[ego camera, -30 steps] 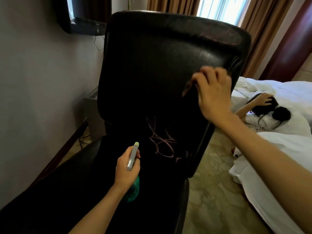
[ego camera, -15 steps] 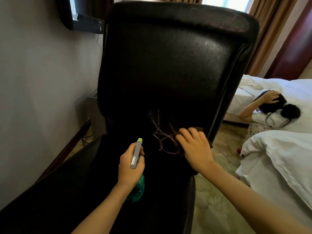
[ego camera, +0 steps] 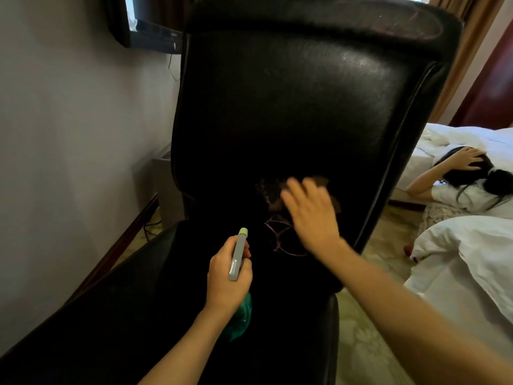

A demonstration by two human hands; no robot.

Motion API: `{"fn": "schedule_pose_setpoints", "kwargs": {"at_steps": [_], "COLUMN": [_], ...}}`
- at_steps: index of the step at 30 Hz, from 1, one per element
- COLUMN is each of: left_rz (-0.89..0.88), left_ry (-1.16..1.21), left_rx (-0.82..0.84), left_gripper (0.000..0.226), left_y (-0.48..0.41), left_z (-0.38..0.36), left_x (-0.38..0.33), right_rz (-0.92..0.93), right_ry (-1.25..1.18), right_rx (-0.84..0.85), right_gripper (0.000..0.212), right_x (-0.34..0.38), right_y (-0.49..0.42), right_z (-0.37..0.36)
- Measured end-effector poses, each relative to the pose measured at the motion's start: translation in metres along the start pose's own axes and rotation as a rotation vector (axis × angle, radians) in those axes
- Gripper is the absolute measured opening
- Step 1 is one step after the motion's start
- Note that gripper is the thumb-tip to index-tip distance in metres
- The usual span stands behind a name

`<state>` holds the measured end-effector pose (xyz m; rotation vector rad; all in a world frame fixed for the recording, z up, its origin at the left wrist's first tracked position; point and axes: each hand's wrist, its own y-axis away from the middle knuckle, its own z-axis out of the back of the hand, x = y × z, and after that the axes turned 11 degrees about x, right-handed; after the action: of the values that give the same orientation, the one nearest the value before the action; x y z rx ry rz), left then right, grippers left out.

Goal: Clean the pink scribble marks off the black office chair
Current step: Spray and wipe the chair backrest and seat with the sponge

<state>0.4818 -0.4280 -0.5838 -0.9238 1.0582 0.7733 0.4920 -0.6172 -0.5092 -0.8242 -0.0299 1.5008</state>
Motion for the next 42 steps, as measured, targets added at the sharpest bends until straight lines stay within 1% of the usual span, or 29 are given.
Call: {"fn": "schedule_pose_setpoints", "kwargs": {"at_steps": [1,3,4,5,6,7,8,10,11,14,15,17,20,23,26,28,30,34,37,39,40,41,42], "left_rz": [-0.005,-0.012,-0.012,-0.013,-0.012,-0.011,-0.007,-0.003,-0.004,0.014,0.022,0.027,0.028,0.007,0.000,0.005,0.006,0.028,0.020,0.020,0.023,0.023,0.020], "left_ry": [0.000,-0.015,-0.026,-0.034,-0.041,-0.043,-0.041,-0.026,-0.018,-0.004,-0.003,-0.001,-0.001,-0.029,-0.067,-0.089,-0.097,-0.064,-0.045,-0.066,-0.074,-0.076,-0.079], "left_rx": [-0.009,-0.014,-0.005,0.004,0.008,0.010,0.011,0.022,0.031,0.047,0.051,0.053,0.039,0.024,0.004,-0.007,-0.010,0.013,0.022,0.012,0.006,0.001,-0.002], "left_gripper": [0.025,0.026,0.025,0.025,0.025,0.025,0.026,0.025,0.024,0.023,0.023,0.023,0.024,0.021,0.023,0.026,0.027,0.026,0.023,0.023,0.023,0.024,0.024], "left_y": [-0.001,-0.001,-0.001,0.000,0.000,0.000,0.000,0.000,0.001,0.003,0.003,0.002,-0.001,-0.001,-0.002,-0.003,-0.004,-0.005,-0.005,-0.005,-0.005,-0.005,-0.006], "left_z": [0.000,0.000,0.000,0.001,0.001,0.002,0.003,0.003,0.003,0.002,0.002,0.003,0.003,0.002,0.001,0.001,0.002,0.002,0.001,0.000,-0.001,-0.001,-0.002], "left_x": [0.001,0.002,0.002,0.002,0.002,0.002,0.002,0.002,0.002,0.002,0.002,0.002,0.002,0.002,0.002,0.003,0.003,0.003,0.003,0.004,0.005,0.005,0.005], "right_rz": [0.065,0.150,0.169,0.183,0.179,0.167,0.137,0.039,-0.020,-0.206,-0.253,-0.304,-0.245,-0.079,0.080,0.101,0.084,0.136,0.055,-0.013,-0.030,-0.041,-0.048], "right_ry": [0.000,0.042,0.046,0.030,-0.001,-0.033,-0.062,-0.113,-0.135,-0.144,-0.144,-0.147,-0.099,-0.061,0.023,0.074,0.042,-0.127,-0.207,-0.235,-0.237,-0.233,-0.227], "right_rx": [0.033,0.135,0.182,0.201,0.173,0.116,0.066,-0.048,-0.110,-0.252,-0.253,-0.182,-0.108,-0.031,0.098,0.186,0.161,-0.007,-0.144,-0.201,-0.197,-0.153,-0.072], "right_gripper": [0.043,0.035,0.038,0.047,0.046,0.037,0.031,0.037,0.037,0.030,0.029,0.030,0.033,0.036,0.051,0.059,0.061,0.051,0.044,0.043,0.044,0.047,0.049], "right_x": [0.009,0.019,0.021,0.022,0.022,0.022,0.020,0.010,0.001,-0.027,-0.034,-0.038,-0.021,0.009,0.036,0.048,0.051,0.040,0.022,0.017,0.016,0.017,0.021], "right_y": [0.021,0.054,0.064,0.070,0.072,0.068,0.059,0.022,0.000,-0.070,-0.089,-0.110,-0.104,-0.073,-0.030,-0.011,-0.009,-0.022,-0.054,-0.082,-0.096,-0.107,-0.115], "right_z": [-0.019,-0.044,-0.048,-0.050,-0.046,-0.037,-0.022,0.015,0.035,0.082,0.090,0.087,0.060,0.024,-0.016,-0.032,-0.032,-0.002,0.033,0.054,0.060,0.064,0.064]}}
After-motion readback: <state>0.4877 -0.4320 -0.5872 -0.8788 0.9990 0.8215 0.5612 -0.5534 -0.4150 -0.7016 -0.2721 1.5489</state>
